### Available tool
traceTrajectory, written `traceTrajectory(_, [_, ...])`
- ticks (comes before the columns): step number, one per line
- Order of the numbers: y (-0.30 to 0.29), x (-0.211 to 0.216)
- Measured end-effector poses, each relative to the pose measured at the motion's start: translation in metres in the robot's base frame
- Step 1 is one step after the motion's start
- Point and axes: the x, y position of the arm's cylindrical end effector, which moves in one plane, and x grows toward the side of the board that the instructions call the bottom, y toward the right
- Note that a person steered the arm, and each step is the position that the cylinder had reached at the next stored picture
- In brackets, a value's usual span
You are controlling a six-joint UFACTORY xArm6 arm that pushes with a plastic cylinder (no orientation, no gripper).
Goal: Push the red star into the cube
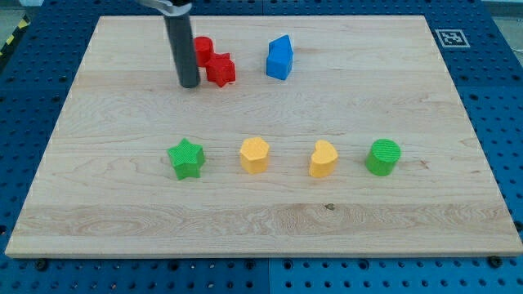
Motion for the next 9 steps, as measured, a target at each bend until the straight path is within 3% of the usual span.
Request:
traceTrajectory(1, [-0.009,-0.04])
traceTrajectory(2, [0.001,-0.042])
traceTrajectory(3, [0.019,-0.018])
traceTrajectory(5, [0.055,-0.012])
traceTrajectory(9, [0.046,-0.02])
